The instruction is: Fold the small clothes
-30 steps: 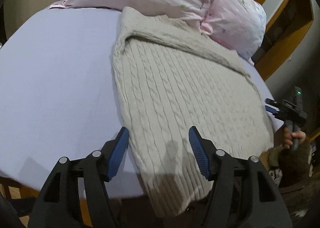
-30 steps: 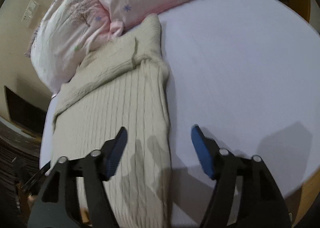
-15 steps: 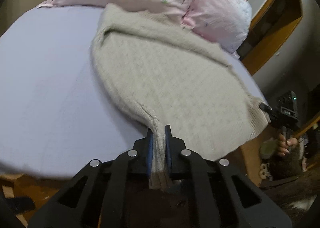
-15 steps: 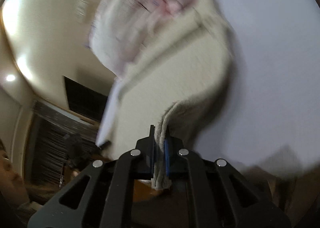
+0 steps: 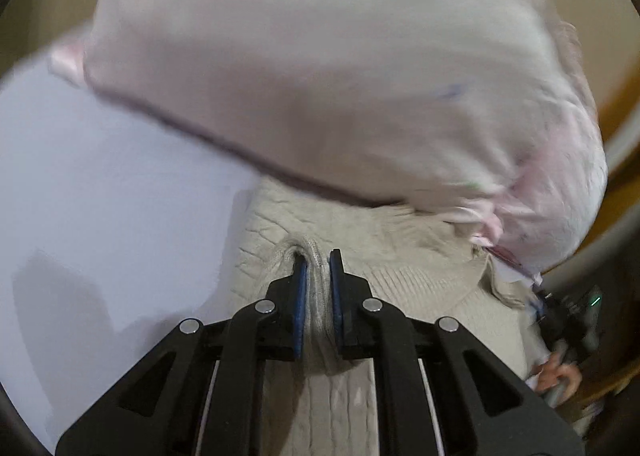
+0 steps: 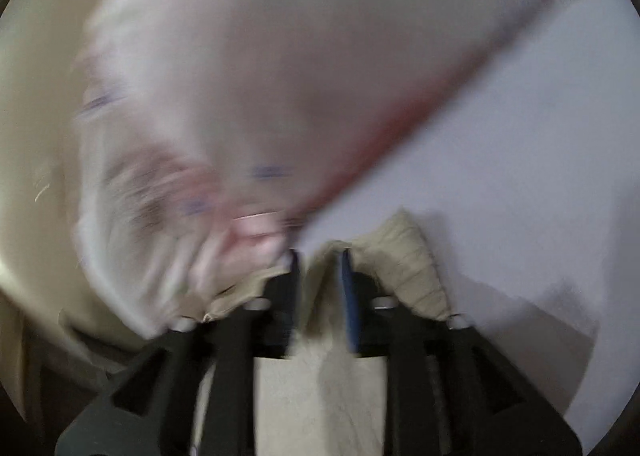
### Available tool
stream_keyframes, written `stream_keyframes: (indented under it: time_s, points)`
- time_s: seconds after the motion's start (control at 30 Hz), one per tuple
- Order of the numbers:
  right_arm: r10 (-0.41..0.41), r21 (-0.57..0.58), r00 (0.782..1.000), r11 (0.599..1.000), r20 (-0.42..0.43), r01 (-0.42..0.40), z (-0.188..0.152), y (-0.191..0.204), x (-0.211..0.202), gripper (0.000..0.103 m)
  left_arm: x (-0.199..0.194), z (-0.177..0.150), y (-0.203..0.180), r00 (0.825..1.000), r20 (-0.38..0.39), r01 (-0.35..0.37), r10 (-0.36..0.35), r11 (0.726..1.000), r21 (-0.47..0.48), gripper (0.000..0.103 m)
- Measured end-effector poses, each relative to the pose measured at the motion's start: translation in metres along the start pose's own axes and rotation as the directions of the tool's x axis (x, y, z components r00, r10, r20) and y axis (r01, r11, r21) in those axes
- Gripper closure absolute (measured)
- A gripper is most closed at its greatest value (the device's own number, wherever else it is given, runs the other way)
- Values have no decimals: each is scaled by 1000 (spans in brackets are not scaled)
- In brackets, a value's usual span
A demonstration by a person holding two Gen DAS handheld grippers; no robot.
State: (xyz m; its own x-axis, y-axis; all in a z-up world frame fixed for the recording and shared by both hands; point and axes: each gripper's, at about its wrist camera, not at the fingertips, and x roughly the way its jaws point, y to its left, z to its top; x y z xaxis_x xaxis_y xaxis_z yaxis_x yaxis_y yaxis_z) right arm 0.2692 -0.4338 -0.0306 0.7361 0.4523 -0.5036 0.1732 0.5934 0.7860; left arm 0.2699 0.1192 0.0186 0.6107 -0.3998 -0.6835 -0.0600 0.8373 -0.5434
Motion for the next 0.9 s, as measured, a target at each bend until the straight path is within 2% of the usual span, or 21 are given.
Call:
stream_keyframes:
  time_s: [0.03,0.07,0.1,0.13,0.17,0.2,0.27,0.4,0.5,0.57,0.6,0.63,0.67,0.7,0.73,0.8,0.87,0.9]
  points:
    - [45,47,999,998,4,-45,2,-8,0,62,-1,2,7,999,-9,39,-40,998,-41,89]
    - [77,38,997,996,23,-78,2,-10,-6,43,-9,1,13,996,1,86,-86,994,-64,79]
    - [80,7,996,997,47,-80,1,-8,-12,25,-22,0,17,994,31,106,-104,993,-56,68]
    - [78,-54,991,996,106,-73,-2,-4,-25,19,-35,-2,18,995,69,79,-76,996,-38,39]
    - [89,-90,986,993,144,-76,-3,-3,-32,16,-50,-5,20,993,115,39,-37,999,-18,18]
    - [112,-119,980,989,166,-93,-3,-2,-36,16,-60,-9,22,990,134,31,-31,1000,2,18]
    - [152,-132,975,983,162,-131,-5,-2,-36,15,-63,-12,23,995,86,43,-45,999,32,18]
    - [140,-177,983,977,122,-117,-7,11,-26,16,-48,-32,24,999,-38,25,-22,997,69,21]
    - [129,-214,986,971,110,-103,-12,17,-24,16,-35,-41,19,996,-73,60,-56,996,59,24]
    - [132,-210,985,972,111,-106,-14,17,-23,16,-24,-44,15,993,-106,66,-61,997,49,31]
    - [132,-203,985,973,112,-108,-13,14,-24,16,-25,-47,13,994,-88,63,-58,997,54,32]
    - [136,-193,984,975,114,-113,-12,13,-24,16,-25,-49,12,995,-84,62,-57,997,52,35]
    - [142,-180,983,976,115,-120,-11,11,-24,15,-24,-49,13,993,-94,72,-69,997,31,49]
    - [148,-170,982,977,116,-127,-10,8,-26,15,-21,-50,18,989,-104,103,-106,994,-32,62]
    - [158,-159,981,978,116,-139,-9,5,-27,15,-17,-51,25,983,-120,132,-143,987,-91,80]
    - [173,-148,978,977,114,-156,-7,4,-28,15,-13,-53,35,972,-108,189,-210,965,-181,82]
    - [190,-149,975,974,113,-172,-6,4,-31,15,-19,-52,29,968,-84,219,-238,957,-188,84]
    - [196,-149,974,973,114,-179,-6,5,-32,15,-27,-50,20,958,-54,265,-280,945,-194,84]
